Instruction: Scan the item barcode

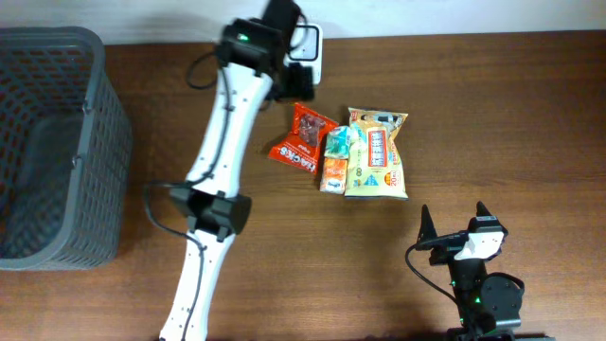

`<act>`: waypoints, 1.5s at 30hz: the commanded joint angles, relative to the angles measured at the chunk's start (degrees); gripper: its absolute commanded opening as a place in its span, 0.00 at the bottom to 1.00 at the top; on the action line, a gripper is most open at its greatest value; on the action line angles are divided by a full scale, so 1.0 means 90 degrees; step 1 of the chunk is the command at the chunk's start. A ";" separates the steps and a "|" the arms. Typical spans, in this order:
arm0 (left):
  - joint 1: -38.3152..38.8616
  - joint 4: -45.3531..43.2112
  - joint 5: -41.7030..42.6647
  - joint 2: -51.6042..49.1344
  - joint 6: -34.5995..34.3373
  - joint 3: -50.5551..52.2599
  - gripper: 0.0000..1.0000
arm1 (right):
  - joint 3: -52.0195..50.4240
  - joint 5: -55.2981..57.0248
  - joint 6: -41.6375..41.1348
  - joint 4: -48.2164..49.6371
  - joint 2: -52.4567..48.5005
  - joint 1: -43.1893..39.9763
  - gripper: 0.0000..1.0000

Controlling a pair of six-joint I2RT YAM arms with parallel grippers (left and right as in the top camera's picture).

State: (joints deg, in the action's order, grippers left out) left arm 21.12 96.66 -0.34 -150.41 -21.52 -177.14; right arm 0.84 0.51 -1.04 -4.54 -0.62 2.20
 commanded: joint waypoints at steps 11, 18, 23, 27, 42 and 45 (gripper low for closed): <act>-0.0896 0.0007 -0.0945 0.0345 0.1088 -0.0119 0.99 | -0.0058 -0.0010 0.0019 -0.0019 0.0046 -0.0039 0.98; -0.0908 0.0007 -0.0945 0.0345 0.1088 -0.0119 0.99 | -0.0058 -0.0007 0.0019 -0.0019 0.0046 -0.0039 0.98; -0.0908 0.0007 -0.0945 0.0345 0.1088 -0.0119 0.99 | -0.0058 -0.0007 0.0019 -0.0017 0.0046 -0.0039 0.98; -0.0908 0.0007 -0.0945 0.0345 0.1088 -0.0119 0.99 | -0.0058 -0.0007 0.0019 -0.0019 0.0046 -0.0039 0.99; -0.0908 0.0007 -0.0945 0.0345 0.1088 -0.0119 0.99 | -0.0058 -0.0007 0.0019 -0.0019 0.0046 -0.0039 0.98; -0.0908 0.0007 -0.0945 0.0345 0.1088 -0.0119 0.99 | -0.0058 -0.0007 0.0019 -0.0019 0.0046 -0.0039 0.99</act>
State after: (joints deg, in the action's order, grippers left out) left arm 12.99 96.66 -7.99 -148.62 -12.80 -177.82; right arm 0.84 0.51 -1.06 -4.54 -0.62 2.22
